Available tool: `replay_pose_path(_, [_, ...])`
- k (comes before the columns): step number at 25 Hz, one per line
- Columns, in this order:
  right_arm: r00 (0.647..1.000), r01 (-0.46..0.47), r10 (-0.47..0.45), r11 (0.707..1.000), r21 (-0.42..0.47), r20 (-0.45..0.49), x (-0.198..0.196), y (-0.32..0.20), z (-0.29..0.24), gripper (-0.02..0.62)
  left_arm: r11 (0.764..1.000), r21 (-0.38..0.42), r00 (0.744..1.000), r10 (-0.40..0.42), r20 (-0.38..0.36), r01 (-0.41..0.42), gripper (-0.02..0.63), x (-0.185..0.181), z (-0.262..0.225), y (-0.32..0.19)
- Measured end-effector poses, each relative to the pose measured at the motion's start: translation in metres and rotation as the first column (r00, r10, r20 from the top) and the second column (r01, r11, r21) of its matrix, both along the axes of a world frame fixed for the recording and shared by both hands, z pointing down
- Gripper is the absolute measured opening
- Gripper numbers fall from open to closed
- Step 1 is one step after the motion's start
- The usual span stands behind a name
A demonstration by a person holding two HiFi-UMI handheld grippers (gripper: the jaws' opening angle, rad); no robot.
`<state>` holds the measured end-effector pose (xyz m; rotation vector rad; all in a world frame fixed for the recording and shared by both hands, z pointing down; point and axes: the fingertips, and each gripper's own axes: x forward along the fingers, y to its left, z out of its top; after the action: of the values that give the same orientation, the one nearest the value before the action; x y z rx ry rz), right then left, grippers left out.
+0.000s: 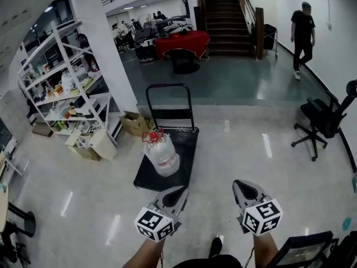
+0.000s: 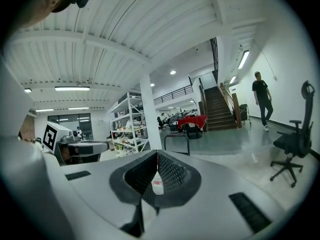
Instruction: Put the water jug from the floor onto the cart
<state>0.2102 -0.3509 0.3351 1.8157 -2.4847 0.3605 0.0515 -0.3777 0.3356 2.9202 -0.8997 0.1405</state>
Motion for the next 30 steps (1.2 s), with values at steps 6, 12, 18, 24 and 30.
replay_pose_path(6, [0.998,-0.047,0.047,0.999,-0.015,-0.037,-0.069,0.096,0.008,0.003,0.999,0.008,0.999,0.047,0.002,-0.047,0.002,-0.063,0.011,0.097])
replay_pose_path(12, [0.997,-0.066,0.065,0.997,-0.035,-0.045,-0.113,0.188,-0.003,0.003,0.995,-0.003,0.994,0.104,-0.015,-0.104,0.002,-0.101,0.003,0.180])
replay_pose_path(18, [0.995,-0.086,0.084,0.996,-0.037,-0.056,-0.125,0.262,-0.005,0.003,0.994,-0.020,0.994,0.107,-0.033,-0.107,0.002,-0.112,0.000,0.254])
replay_pose_path(24, [0.998,-0.038,0.039,0.999,0.006,-0.057,-0.123,0.364,-0.010,0.003,0.990,-0.016,0.990,0.142,-0.020,-0.143,0.002,-0.095,-0.005,0.348])
replay_pose_path(30, [0.998,-0.038,0.039,0.999,0.025,-0.044,-0.078,0.487,0.007,0.003,0.993,0.001,0.992,0.116,-0.044,-0.116,0.002,-0.062,-0.007,0.469])
